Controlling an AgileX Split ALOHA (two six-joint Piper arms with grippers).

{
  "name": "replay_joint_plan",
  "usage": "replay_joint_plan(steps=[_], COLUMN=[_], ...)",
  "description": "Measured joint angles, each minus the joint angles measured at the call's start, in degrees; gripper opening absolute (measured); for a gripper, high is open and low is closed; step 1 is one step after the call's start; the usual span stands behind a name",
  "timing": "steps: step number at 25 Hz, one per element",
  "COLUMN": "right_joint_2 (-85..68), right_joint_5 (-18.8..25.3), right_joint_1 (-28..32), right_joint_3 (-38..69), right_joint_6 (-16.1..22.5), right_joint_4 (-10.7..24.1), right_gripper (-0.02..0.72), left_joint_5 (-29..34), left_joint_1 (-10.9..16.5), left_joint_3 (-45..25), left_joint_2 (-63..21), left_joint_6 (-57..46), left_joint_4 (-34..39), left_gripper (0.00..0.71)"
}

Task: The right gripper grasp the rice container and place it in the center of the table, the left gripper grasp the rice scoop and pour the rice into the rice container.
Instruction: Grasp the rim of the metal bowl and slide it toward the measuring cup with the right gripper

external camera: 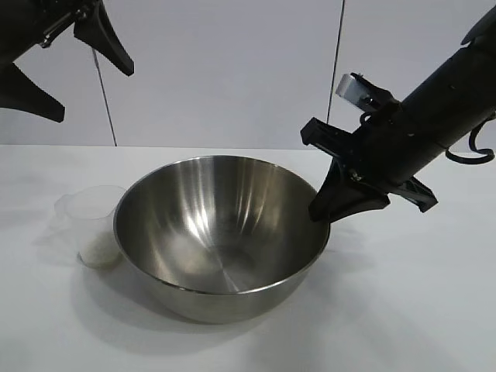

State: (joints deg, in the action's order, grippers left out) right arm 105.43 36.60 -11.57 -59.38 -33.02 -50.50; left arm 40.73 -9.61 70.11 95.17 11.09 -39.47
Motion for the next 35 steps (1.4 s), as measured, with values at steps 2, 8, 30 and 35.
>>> replay_joint_plan(steps=[2,8,30,35], right_joint_2=[0.00,0.00,-2.68,-3.41], right_joint_5=[-0.64,-0.61,4.02,12.28], right_joint_1=[0.00,0.00,0.32,0.44], right_joint_3=[0.00,0.00,-5.81,-14.84], right_joint_6=[0.21,1.74,5.75,15.44], right_joint_4=[0.34,2.25,6.21,21.77], right_gripper=[0.022,0.020,0.581,0.581], left_joint_5=[0.00,0.00,0.00,0.00], left_joint_1=[0.00,0.00,0.00,0.00], left_joint_3=[0.00,0.00,0.00,0.00], left_joint_2=[0.00,0.00,0.00,0.00], left_joint_6=[0.00,0.00,0.00,0.00], left_joint_4=[0.00,0.00,0.00,0.00], left_gripper=[0.694,0.694,0.694,0.694])
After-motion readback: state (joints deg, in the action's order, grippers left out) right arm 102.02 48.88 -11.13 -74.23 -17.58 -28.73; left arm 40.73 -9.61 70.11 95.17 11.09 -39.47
